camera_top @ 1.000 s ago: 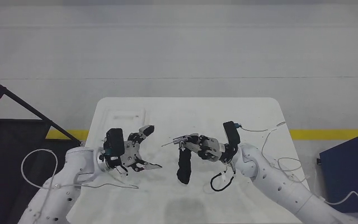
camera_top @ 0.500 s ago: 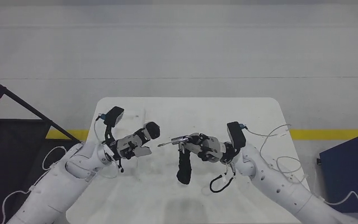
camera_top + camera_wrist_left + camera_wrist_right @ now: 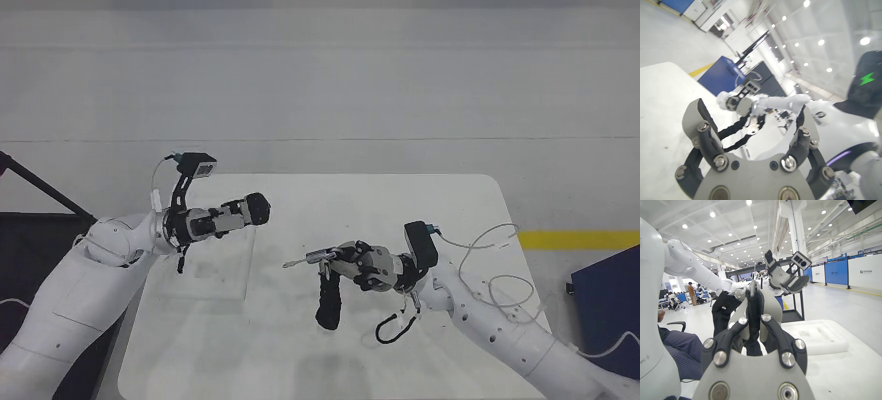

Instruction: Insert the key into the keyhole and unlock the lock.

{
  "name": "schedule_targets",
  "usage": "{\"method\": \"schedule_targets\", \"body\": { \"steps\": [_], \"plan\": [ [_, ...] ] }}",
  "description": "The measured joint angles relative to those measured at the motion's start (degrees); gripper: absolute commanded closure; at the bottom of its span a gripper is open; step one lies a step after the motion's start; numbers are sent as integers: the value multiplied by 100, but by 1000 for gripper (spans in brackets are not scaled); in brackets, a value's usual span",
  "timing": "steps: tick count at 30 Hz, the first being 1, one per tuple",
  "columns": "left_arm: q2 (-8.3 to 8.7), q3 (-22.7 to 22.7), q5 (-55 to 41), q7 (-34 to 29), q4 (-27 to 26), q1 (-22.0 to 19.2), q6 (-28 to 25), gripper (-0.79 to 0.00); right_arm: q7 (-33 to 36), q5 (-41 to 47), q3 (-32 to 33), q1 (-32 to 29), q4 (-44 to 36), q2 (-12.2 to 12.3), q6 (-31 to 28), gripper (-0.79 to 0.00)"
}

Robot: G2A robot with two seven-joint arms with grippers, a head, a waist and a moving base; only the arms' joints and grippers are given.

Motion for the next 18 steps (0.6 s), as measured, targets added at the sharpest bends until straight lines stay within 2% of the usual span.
{"method": "schedule_targets", "body": {
  "steps": [3,5,6,7,9,11,14,18],
  "plan": [
    [-1,9,621,-19,-1,2,16,-773,0,0,0,0,0,0,0,0],
    [-1,8,621,-20,-1,2,17,-686,0,0,0,0,0,0,0,0],
    [-1,7,607,-20,-1,2,17,-597,0,0,0,0,0,0,0,0],
    [-1,7,603,-20,-1,2,17,-585,0,0,0,0,0,0,0,0],
    [-1,8,601,-18,-2,3,17,-705,0,0,0,0,0,0,0,0],
    [-21,61,480,48,-87,76,133,-785,0,0,0,0,0,0,0,0],
    [-60,153,-416,-70,-252,211,702,-785,0,0,0,0,0,0,0,0],
    [-103,189,-1573,-634,-188,226,1500,-785,0,0,0,0,0,0,0,0]
  ]
}}
